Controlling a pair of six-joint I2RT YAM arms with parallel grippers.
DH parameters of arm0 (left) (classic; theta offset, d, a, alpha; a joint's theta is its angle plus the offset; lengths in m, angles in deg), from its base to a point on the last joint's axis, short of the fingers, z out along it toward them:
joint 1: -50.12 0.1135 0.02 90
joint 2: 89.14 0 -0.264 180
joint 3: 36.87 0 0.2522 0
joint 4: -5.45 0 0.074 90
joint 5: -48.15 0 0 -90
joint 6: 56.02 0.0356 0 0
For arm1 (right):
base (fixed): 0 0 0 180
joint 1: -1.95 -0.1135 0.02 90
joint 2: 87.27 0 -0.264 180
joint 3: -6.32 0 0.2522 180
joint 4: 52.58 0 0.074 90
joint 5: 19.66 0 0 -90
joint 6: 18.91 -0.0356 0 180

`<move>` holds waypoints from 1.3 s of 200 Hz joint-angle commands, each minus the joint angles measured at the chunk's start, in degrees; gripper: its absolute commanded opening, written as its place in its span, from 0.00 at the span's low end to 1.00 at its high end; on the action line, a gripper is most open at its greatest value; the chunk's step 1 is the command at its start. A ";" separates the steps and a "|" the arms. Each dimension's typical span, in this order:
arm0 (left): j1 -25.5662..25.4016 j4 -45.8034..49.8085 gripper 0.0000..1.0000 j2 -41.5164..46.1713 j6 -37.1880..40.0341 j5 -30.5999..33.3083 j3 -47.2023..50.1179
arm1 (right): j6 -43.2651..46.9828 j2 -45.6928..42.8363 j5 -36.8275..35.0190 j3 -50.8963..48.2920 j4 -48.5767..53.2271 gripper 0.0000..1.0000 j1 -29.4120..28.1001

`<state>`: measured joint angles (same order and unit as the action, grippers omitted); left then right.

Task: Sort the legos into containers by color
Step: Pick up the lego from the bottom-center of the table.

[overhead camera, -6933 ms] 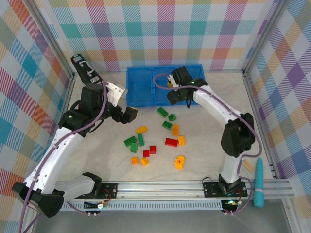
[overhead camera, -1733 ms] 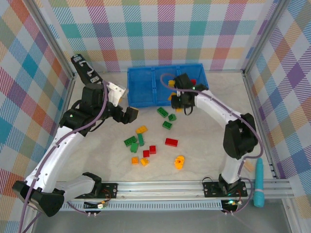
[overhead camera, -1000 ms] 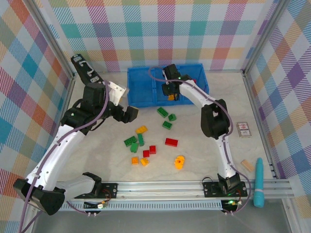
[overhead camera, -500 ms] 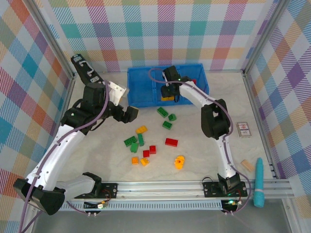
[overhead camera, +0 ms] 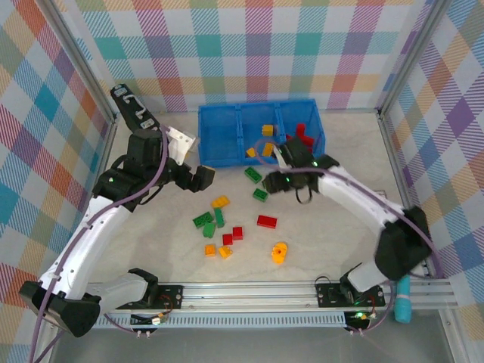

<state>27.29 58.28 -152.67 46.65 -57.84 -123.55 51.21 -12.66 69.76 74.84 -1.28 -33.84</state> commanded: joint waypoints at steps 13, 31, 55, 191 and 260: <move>-0.81 0.48 1.00 0.24 -1.06 -2.05 -1.56 | -22.29 -10.63 4.09 -14.74 -0.30 0.63 -4.57; -0.81 0.50 1.00 0.01 -1.20 -2.25 -1.62 | -31.21 -15.17 2.74 -19.29 0.08 0.64 -6.79; -0.81 0.53 1.00 0.19 -1.25 -2.29 -1.76 | -41.09 -18.93 5.80 -24.33 -3.91 0.68 -7.67; -0.90 0.04 1.00 3.97 -1.95 -2.74 -1.62 | -48.04 -5.31 3.61 -19.80 -6.94 0.80 -14.95; -0.99 -0.13 1.00 4.55 -2.02 -2.64 -1.56 | -45.64 4.71 3.18 -17.41 -6.44 0.72 -16.59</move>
<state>27.25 58.23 -149.06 45.34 -59.35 -123.64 4.28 -11.33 73.54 56.05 -7.57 -49.62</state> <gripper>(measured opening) 0.999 0.759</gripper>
